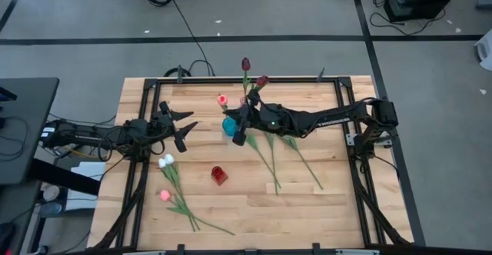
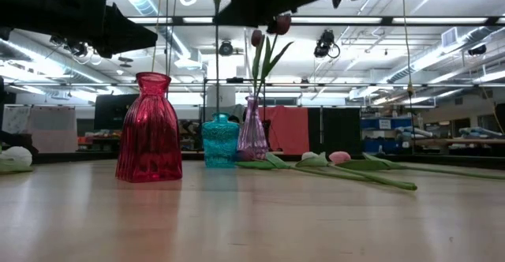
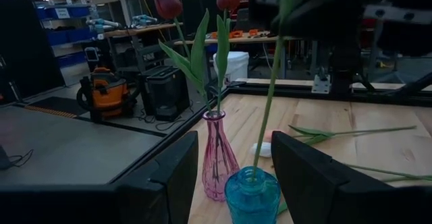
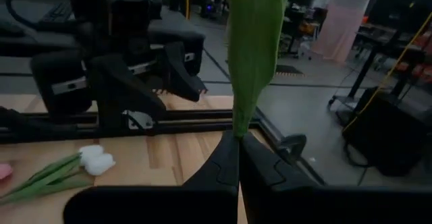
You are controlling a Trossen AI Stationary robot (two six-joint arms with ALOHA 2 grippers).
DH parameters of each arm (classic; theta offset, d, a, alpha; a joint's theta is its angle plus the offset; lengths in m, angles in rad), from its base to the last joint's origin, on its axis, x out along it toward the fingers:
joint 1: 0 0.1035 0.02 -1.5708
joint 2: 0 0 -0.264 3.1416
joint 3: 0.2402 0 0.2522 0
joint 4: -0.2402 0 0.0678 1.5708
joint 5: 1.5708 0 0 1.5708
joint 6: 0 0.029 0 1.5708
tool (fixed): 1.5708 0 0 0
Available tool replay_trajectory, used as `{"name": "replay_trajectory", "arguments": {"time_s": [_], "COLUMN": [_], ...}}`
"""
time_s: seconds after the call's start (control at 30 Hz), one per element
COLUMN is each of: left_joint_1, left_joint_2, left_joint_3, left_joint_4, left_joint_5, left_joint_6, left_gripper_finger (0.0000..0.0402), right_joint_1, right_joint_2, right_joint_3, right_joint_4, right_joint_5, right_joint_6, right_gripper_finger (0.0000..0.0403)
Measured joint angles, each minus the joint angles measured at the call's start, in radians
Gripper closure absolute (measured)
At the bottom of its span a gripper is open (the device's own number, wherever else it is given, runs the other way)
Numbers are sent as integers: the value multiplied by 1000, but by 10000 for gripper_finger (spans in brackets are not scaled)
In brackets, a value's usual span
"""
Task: Sort flowers into vase by color
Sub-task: Put the pink flower into the blue vase
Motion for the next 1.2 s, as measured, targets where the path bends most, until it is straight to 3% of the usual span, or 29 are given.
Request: {"name": "replay_trajectory", "arguments": {"time_s": [0.17, 0.33, 0.67, 1.0, 1.2], "left_joint_1": [0, 0, 0, 0, 0], "left_joint_2": [0, 0, 0, 0, 0], "left_joint_3": [0, 0, 0, 0, 0], "left_joint_4": [-4, -8, -12, -13, -11], "left_joint_5": [0, 0, 0, 0, 0], "left_joint_6": [0, 0, 0, 0, 0], "left_gripper_finger": [210, 210, 210, 210, 210], "right_joint_1": [-17, -38, -59, 2, 42], "right_joint_2": [35, 36, 26, -43, -44], "right_joint_3": [-1, -1, -1, -1, -15], "right_joint_4": [-4, -54, -228, -515, -799], "right_joint_5": [2, -5, -183, -173, -170], "right_joint_6": [7, 70, 175, 305, 506], "right_gripper_finger": [387, 345, 248, 238, 238]}}
